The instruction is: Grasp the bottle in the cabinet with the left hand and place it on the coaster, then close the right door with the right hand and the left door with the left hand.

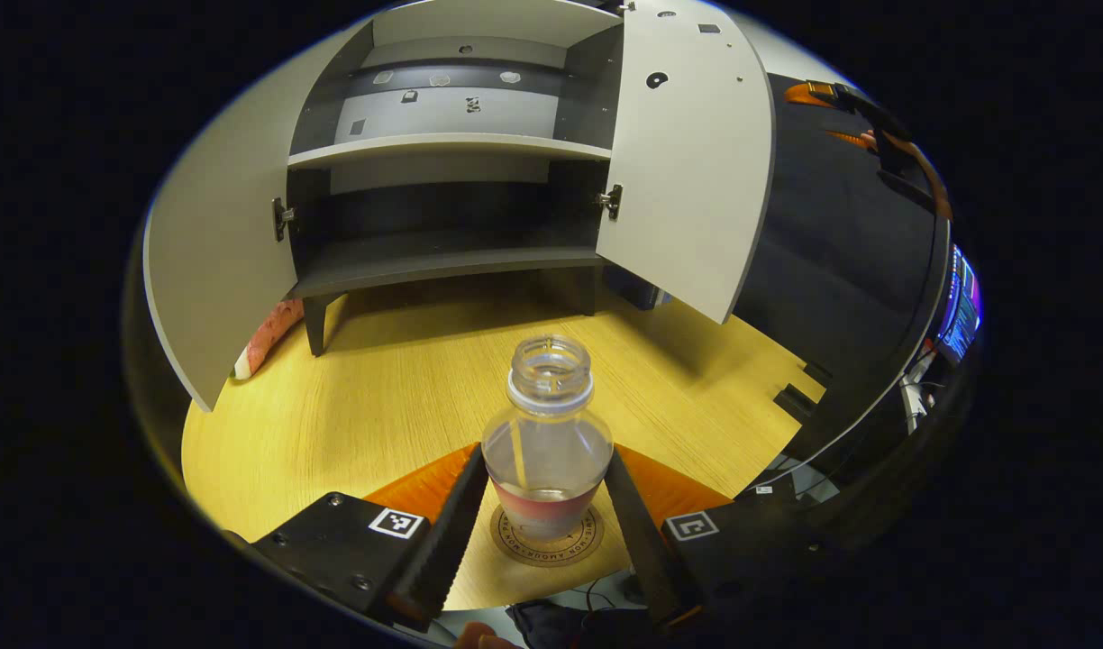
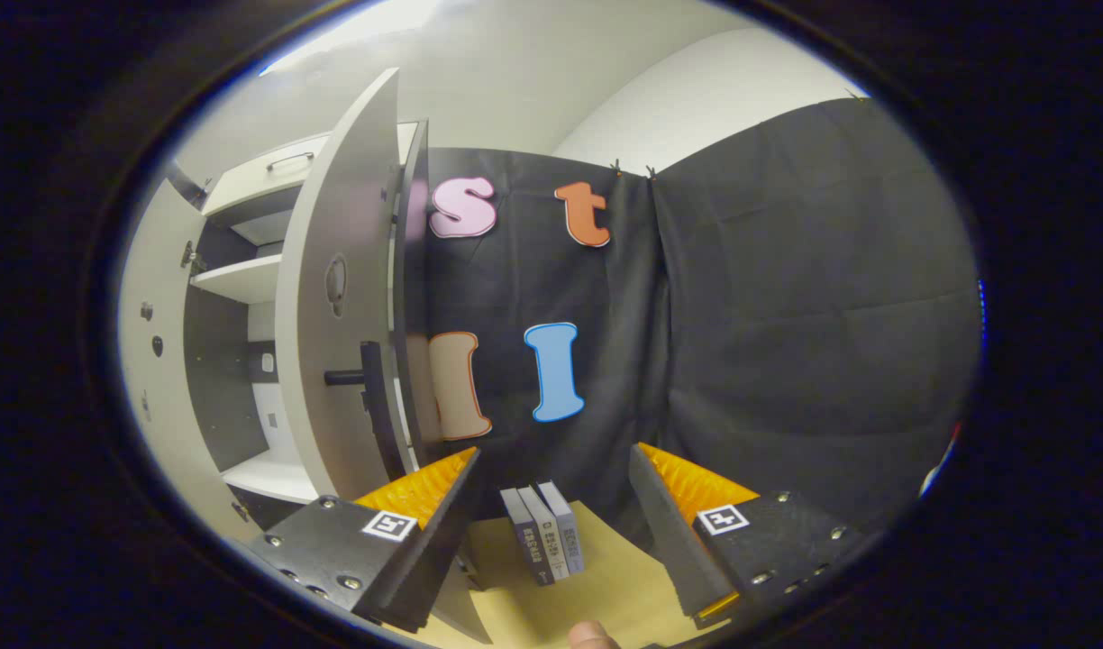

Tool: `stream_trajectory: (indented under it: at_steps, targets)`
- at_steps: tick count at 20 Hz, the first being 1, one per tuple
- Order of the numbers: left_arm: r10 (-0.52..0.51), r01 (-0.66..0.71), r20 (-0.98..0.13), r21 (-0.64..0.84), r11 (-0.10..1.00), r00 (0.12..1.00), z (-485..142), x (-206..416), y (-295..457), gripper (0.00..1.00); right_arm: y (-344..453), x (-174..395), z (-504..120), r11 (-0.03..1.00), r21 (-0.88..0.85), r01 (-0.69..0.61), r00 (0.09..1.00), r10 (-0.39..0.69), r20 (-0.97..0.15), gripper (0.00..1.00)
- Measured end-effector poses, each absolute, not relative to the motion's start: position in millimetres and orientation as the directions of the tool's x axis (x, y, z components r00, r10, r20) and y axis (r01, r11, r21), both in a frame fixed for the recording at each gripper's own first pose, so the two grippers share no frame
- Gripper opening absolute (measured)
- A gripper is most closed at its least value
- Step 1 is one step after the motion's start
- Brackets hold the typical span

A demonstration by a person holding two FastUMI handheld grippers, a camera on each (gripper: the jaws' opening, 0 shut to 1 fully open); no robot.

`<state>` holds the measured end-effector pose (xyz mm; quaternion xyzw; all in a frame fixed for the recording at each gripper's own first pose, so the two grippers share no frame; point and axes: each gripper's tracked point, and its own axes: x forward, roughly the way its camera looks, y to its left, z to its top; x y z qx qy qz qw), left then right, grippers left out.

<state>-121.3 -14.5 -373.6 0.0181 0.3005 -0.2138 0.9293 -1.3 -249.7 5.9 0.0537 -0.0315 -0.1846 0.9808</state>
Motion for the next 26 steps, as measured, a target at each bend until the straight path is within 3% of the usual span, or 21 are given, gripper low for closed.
stream_trajectory:
  at_steps: [13,26]
  targets:
    - [-0.384,0.394,-0.518,-0.098,0.914,0.764,-341,-113,-19,0.83,-239,7,-4,0.936,0.118,0.331,0.941,-0.336,0.024,0.97]
    - [-0.406,0.382,-0.392,-0.14,0.913,0.826,-270,-85,-36,0.83,-233,10,-20,0.937,0.129,0.325,0.945,-0.326,-0.01,0.97]
